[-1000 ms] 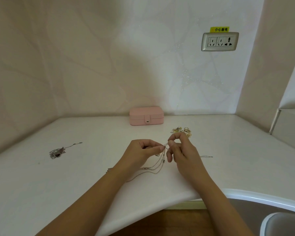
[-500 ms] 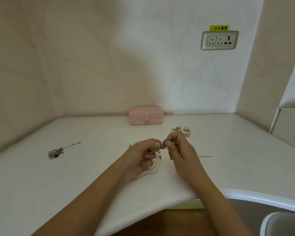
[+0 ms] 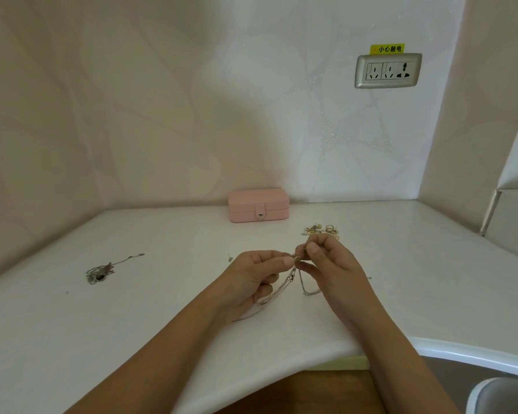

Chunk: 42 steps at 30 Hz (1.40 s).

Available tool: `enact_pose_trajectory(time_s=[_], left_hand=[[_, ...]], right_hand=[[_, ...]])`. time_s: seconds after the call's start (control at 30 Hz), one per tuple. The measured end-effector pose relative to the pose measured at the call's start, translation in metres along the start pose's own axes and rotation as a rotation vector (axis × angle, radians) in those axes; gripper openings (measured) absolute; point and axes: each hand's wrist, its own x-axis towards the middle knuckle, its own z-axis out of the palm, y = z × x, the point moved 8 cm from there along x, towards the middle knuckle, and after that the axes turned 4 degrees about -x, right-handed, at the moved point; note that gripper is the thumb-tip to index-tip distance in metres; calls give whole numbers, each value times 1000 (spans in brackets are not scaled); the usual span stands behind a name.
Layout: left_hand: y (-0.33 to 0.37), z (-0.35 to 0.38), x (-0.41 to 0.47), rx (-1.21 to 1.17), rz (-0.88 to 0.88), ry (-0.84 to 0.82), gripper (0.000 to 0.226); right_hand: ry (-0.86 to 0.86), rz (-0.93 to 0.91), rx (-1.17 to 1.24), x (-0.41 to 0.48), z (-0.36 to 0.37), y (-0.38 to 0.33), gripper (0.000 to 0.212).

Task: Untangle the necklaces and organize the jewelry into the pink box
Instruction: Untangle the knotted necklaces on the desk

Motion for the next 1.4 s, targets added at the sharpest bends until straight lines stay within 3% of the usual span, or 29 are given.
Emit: enact_pose_trajectory(time_s=[0.17,0.37,0.5,0.63,0.8,1.07,1.17,1.4], left_hand=[[4,-8,1,13,18,78,11],[7,-6,-1,-114,24,48,33],[6,0,0,-159,9,-18,12],[3,-5,2,-200,-5,-19,23],[7,-8,1,-219,-4,-4,9],[13,-15,-2,-219,7,84,35],[14,-15,-3,-225,8,102,37],[16,-9,-3,-255,14,71,37]], right_hand=[[-41,19,72,-1,1,-4,14],[-74,3,-9,-3,4,-7,32],[-51,-61,-194,-5,5,-11,29],[-5,-54,-271,-6,3,-8,25],[-27,-8,-368,-5,3,-4,18],[36,80,-67,-4,-9,-2,14],[6,123,39,-3,-6,0,20],[-53,141,267,-2,1,-2,11]])
